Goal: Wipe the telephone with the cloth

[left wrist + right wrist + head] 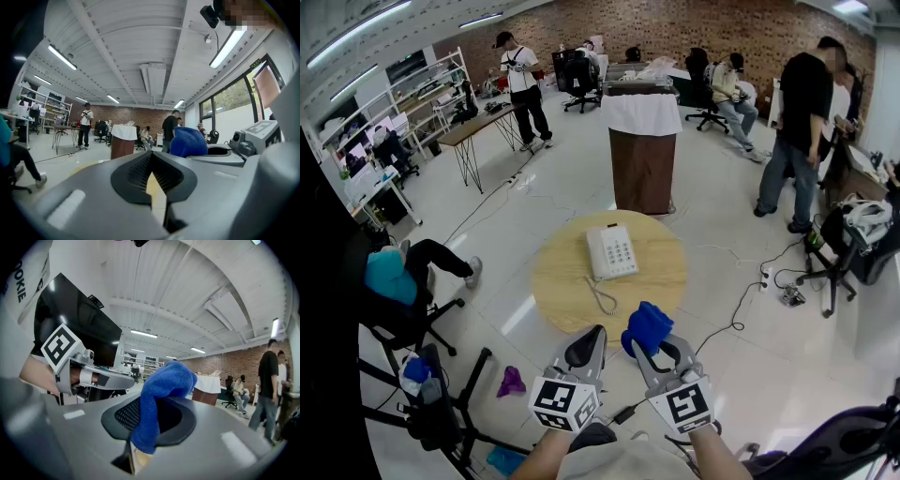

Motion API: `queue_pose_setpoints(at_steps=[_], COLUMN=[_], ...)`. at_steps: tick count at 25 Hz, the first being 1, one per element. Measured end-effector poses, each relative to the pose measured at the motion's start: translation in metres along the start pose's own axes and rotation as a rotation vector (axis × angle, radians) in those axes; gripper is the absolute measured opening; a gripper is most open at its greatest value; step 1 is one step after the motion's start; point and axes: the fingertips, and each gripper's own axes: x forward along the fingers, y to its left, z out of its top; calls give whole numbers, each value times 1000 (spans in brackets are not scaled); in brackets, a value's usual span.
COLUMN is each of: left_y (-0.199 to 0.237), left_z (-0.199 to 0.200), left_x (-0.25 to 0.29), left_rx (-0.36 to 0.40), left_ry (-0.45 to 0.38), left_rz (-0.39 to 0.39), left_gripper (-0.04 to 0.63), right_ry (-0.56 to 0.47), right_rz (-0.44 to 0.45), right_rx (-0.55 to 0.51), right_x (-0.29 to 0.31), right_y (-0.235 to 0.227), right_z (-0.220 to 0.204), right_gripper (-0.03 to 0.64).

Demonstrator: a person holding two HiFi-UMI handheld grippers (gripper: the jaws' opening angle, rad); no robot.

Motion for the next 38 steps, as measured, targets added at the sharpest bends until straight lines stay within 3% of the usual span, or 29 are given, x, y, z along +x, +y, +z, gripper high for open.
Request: queue_pose_setpoints(at_steps=[14, 22, 38], left_y=[19, 62, 160], left_z=[-3, -11, -25], left_x=[39, 83, 175], left_rx=[-21, -57, -110], left_ry=[-15, 4, 82], left_rz=[11, 1, -94], left_gripper=[0, 0, 0], right_ry=[15, 44, 128], right_rz=[29, 24, -54], right_rx=[-23, -22, 10], right_x=[27, 79, 205], right_y=[-24, -44, -85], right_z=[-11, -23, -37], right_gripper=[71, 71, 71])
